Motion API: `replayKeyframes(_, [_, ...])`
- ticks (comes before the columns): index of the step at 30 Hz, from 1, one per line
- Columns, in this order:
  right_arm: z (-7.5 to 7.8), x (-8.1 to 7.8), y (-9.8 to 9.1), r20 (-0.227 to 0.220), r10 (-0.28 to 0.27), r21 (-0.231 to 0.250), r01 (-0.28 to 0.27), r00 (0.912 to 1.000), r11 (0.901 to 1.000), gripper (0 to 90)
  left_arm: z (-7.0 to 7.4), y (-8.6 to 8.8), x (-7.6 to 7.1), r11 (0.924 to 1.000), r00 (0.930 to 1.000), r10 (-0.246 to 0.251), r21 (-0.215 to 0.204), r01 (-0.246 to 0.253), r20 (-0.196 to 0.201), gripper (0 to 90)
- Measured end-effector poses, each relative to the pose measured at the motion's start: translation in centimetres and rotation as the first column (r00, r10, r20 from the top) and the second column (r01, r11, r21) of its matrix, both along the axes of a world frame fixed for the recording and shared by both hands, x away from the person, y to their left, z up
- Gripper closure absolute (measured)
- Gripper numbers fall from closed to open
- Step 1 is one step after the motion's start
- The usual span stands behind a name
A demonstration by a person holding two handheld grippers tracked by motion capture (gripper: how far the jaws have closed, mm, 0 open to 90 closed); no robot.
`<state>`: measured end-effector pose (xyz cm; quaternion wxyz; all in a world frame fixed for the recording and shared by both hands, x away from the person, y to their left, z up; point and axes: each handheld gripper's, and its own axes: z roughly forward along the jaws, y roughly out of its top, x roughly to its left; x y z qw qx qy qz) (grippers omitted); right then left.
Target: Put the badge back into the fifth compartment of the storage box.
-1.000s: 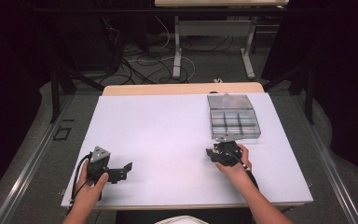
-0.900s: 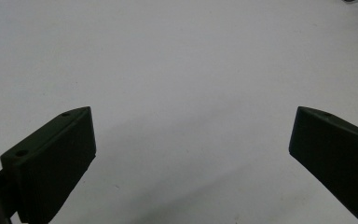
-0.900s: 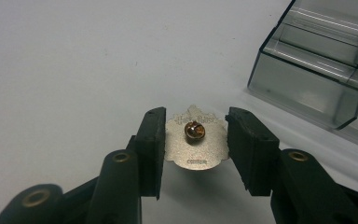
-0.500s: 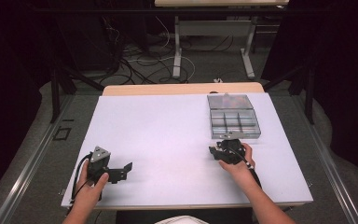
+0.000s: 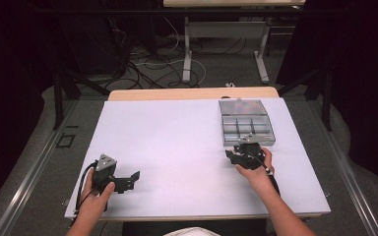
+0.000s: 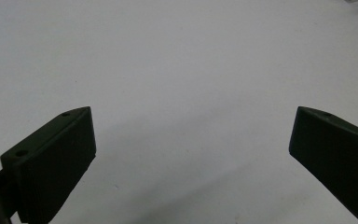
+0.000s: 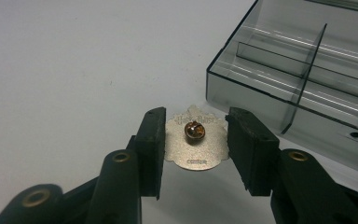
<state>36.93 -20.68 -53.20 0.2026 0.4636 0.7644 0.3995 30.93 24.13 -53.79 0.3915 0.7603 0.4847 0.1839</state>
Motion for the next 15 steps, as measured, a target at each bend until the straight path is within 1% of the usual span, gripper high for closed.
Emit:
replayKeyframes(2, [0.11,0.04,-0.14,0.002,-0.008,0.008,0.008,1.0,0.9999,57.4,0.0,-0.02,0.0,1.0,1.0,-0.001,-0.001,0.001,-0.001,1.0])
replayKeyframes(7, [0.44,0.21,-0.58,0.009,-0.016,0.005,0.016,0.9998,0.9999,57.4,-0.01,-0.02,0.01,1.0,1.0,-0.001,0.0,0.001,-0.001,1.0])
replayKeyframes(8, [0.54,0.21,-0.64,0.006,-0.022,0.004,0.022,0.9997,0.9997,57.4,0.01,0.02,0.03,1.0,1.0,-0.003,0.008,0.003,0.002,1.0])
replayKeyframes(9, [0.57,0.28,-0.7,0.012,-0.023,0.005,0.023,0.9997,0.9997,57.4,0.01,0.02,0.02,1.0,1.0,-0.002,0.007,0.002,0.002,1.0])
replayKeyframes(15, [0.91,0.41,-0.96,0.012,-0.03,0.002,0.03,0.9995,0.9996,57.4,0.0,0.02,0.02,1.0,1.0,-0.001,0.005,0.001,0.001,1.0])
